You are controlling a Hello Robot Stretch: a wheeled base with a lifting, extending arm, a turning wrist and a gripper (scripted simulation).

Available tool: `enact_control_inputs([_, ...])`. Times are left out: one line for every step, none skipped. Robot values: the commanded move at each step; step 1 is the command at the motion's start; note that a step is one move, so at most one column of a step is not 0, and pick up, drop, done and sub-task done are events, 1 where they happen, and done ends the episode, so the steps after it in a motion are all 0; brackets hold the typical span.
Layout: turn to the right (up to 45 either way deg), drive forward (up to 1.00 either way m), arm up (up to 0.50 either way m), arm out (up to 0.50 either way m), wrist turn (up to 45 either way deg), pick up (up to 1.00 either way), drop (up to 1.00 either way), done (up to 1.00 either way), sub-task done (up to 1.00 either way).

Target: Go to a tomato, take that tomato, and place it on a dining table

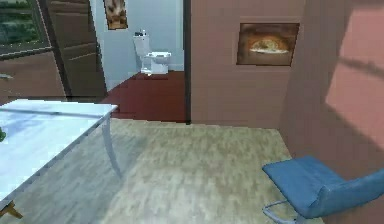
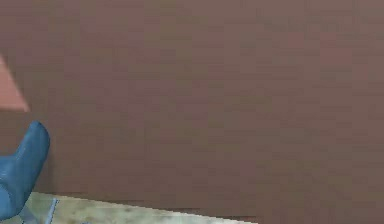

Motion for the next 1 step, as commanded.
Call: enact_control_inputs([-3.0,0.0,0.0,0.0,0.0,0.0,0.0,0.0,0.0])
